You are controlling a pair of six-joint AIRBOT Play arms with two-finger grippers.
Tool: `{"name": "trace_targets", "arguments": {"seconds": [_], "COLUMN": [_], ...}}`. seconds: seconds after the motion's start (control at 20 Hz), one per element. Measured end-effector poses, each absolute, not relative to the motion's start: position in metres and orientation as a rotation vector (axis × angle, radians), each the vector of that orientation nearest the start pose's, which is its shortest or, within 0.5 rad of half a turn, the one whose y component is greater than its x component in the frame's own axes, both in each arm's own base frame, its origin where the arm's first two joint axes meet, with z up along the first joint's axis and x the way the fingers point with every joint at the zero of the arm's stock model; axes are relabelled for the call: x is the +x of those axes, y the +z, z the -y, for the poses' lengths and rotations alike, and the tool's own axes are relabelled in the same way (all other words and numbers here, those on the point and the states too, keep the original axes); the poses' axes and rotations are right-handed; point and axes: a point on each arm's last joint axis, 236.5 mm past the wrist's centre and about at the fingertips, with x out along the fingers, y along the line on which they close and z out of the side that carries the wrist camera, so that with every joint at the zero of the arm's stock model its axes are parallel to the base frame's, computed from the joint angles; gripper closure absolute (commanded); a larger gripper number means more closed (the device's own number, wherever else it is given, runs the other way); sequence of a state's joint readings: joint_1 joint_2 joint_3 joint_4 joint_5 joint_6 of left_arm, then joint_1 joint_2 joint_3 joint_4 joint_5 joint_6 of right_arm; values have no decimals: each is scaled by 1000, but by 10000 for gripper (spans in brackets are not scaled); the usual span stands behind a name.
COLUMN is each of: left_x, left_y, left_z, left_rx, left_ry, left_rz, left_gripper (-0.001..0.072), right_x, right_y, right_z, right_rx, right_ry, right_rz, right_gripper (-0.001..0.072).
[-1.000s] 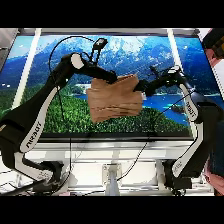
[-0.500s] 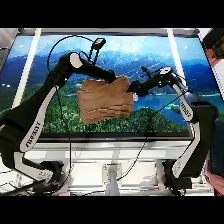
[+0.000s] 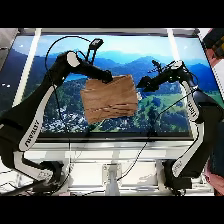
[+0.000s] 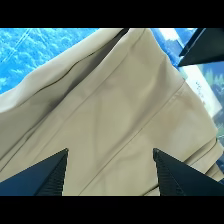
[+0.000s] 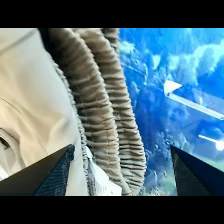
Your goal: Fold the clothes and pants, and hang the long-sleeved shirts on hangers.
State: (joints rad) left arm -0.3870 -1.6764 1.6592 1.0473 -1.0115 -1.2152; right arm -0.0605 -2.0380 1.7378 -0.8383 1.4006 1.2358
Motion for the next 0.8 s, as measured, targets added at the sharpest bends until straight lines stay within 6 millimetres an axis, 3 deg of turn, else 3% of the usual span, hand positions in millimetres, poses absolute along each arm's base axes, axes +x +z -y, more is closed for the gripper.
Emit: {"name": "trace_targets", "arguments": {"seconds": [0.3,0.45,0.6,0.8], "left_x": [460,454,451,450], "left_y": [56,53,52,51], "left_z": [296,296,295,295], "left_rx": [28,33,36,37], "left_ry": [-792,-802,-807,-810], "left_rz": [-978,-1001,-1015,-1020], "left_gripper": [135,135,135,135], "right_x": [458,452,454,461], "right_y": [-101,-103,-105,-104], "right_z": [-176,-189,-179,-135], "right_rx": [457,446,424,365], "right_ry": [672,689,675,608], "right_rz": [-1560,-1581,-1574,-1557], "right_gripper": [6,15,15,25]}}
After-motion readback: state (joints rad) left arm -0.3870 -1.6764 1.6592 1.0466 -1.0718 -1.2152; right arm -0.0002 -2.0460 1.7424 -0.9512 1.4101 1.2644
